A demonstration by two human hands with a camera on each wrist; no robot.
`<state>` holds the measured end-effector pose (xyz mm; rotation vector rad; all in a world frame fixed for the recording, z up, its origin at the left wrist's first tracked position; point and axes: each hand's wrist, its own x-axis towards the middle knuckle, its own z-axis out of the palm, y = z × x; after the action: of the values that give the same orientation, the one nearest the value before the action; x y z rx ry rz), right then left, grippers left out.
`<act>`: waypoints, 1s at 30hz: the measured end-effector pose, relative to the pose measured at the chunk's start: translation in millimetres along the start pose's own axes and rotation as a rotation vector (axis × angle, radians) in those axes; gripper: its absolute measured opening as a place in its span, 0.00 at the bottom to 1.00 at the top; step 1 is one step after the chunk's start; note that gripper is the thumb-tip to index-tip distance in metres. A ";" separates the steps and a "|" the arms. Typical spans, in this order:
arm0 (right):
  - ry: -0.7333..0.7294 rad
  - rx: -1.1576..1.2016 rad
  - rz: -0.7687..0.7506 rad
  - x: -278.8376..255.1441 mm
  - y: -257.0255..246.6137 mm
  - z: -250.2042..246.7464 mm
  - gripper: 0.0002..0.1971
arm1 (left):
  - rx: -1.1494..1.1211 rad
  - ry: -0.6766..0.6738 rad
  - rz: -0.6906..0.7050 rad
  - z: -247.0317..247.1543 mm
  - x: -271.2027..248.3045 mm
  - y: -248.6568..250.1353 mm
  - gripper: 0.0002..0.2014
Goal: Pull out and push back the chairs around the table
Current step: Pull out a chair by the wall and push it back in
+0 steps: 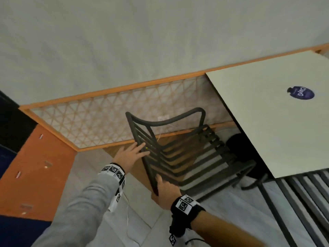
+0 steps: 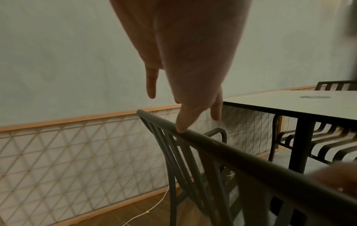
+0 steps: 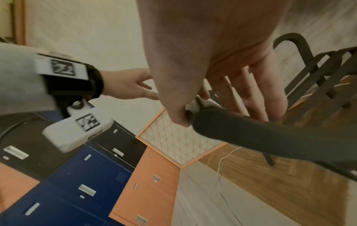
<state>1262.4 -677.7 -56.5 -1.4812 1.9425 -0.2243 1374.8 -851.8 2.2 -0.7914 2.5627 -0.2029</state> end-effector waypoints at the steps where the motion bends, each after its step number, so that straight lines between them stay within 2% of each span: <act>1: -0.007 0.027 0.000 2.4 1.3 0.5 0.36 | 0.005 -0.008 0.024 2.0 14.9 -10.4 0.48; 5: -0.107 0.193 0.070 4.0 3.6 1.0 0.39 | 0.095 -0.011 0.104 15.5 72.9 -42.0 0.40; 10: -0.118 0.175 0.139 14.1 -3.6 3.2 0.42 | 0.175 -0.046 0.208 28.3 142.4 -102.0 0.28; 13: -0.015 0.140 0.264 23.7 -14.8 12.5 0.37 | 0.163 -0.045 0.320 24.9 176.8 -128.7 0.23; 17: 0.200 0.149 0.448 31.6 -37.0 28.8 0.26 | 0.063 -0.059 0.518 23.6 205.2 -147.0 0.15; 20: 0.258 0.104 0.546 34.7 -49.3 31.8 0.23 | 0.065 -0.078 0.575 29.7 217.8 -154.8 0.19; 24: 0.293 0.104 0.593 40.0 -59.8 31.7 0.23 | 0.048 -0.059 0.610 37.8 222.7 -163.1 0.26; 30: 0.315 0.188 0.564 53.7 -98.1 47.0 0.17 | 0.021 -0.076 0.649 40.3 216.0 -188.3 0.25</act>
<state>1361.2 -747.6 -63.6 -0.7671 2.4271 -0.3872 1328.5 -1129.5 -64.5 0.0650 2.5879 0.0082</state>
